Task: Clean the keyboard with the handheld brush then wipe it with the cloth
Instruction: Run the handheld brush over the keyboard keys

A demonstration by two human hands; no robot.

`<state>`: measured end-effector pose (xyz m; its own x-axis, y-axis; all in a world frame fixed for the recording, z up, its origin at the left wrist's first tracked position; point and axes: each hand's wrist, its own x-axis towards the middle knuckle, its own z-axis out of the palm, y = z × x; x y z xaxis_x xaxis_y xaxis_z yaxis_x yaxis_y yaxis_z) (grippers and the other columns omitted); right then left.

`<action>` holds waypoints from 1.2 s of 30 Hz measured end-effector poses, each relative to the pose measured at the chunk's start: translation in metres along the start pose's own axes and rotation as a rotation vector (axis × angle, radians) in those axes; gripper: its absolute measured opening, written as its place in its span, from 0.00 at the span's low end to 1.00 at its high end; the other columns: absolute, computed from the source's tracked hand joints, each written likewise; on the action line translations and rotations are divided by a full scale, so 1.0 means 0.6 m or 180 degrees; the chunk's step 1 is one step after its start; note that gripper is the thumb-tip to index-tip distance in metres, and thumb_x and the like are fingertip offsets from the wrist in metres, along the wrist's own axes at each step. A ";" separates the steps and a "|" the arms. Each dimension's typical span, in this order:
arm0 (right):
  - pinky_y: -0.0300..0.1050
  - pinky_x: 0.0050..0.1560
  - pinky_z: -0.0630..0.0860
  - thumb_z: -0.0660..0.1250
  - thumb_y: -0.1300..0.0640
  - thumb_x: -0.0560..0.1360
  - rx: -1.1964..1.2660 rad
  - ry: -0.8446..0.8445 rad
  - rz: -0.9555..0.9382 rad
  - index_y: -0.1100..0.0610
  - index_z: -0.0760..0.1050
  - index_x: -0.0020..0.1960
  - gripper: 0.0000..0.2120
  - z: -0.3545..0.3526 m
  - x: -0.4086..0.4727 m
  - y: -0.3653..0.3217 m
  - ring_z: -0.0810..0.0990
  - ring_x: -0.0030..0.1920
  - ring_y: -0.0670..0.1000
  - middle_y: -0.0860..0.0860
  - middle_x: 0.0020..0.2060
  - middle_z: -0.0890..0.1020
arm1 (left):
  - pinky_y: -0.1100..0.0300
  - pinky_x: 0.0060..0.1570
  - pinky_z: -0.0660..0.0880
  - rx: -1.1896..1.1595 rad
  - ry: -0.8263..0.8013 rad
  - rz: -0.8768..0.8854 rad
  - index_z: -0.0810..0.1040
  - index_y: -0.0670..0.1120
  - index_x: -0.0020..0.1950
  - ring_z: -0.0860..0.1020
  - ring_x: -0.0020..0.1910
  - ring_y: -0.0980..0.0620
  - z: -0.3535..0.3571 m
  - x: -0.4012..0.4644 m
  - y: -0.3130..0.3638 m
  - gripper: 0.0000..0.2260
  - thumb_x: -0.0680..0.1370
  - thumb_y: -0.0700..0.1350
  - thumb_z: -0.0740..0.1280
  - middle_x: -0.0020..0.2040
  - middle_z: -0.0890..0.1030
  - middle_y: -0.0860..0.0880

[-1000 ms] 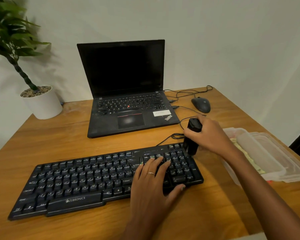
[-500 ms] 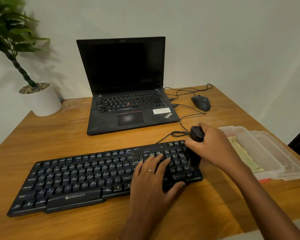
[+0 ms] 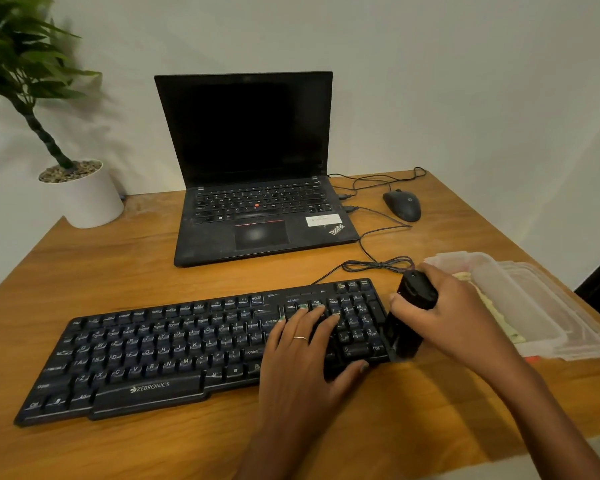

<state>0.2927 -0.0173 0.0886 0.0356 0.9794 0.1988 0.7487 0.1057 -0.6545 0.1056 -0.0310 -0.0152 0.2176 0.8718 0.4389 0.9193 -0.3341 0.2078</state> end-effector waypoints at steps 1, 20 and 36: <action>0.45 0.35 0.73 0.69 0.52 0.71 -0.0002 -0.0179 0.0040 0.54 0.72 0.40 0.08 -0.006 0.001 -0.001 0.78 0.35 0.49 0.50 0.32 0.78 | 0.50 0.64 0.65 0.0000 0.0008 0.0004 0.75 0.53 0.64 0.74 0.62 0.52 0.000 0.000 0.000 0.30 0.75 0.71 0.50 0.62 0.78 0.53; 0.48 0.34 0.75 0.68 0.47 0.71 -0.0010 0.0059 -0.0231 0.54 0.72 0.43 0.11 -0.001 -0.007 -0.007 0.78 0.35 0.49 0.50 0.33 0.78 | 0.50 0.64 0.64 -0.0044 -0.0084 -0.0013 0.75 0.52 0.64 0.74 0.63 0.52 -0.001 -0.002 -0.001 0.30 0.74 0.71 0.53 0.63 0.77 0.52; 0.41 0.31 0.70 0.68 0.48 0.72 -0.0016 -0.0004 -0.0208 0.52 0.70 0.41 0.10 0.012 -0.011 -0.014 0.76 0.34 0.48 0.49 0.33 0.77 | 0.49 0.65 0.64 -0.0063 -0.0050 0.0017 0.75 0.52 0.64 0.74 0.64 0.52 -0.001 -0.001 -0.002 0.30 0.74 0.70 0.53 0.63 0.77 0.52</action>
<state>0.2814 -0.0237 0.0874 -0.0144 0.9707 0.2400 0.7527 0.1685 -0.6364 0.1045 -0.0314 -0.0152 0.2279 0.8754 0.4263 0.9115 -0.3458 0.2229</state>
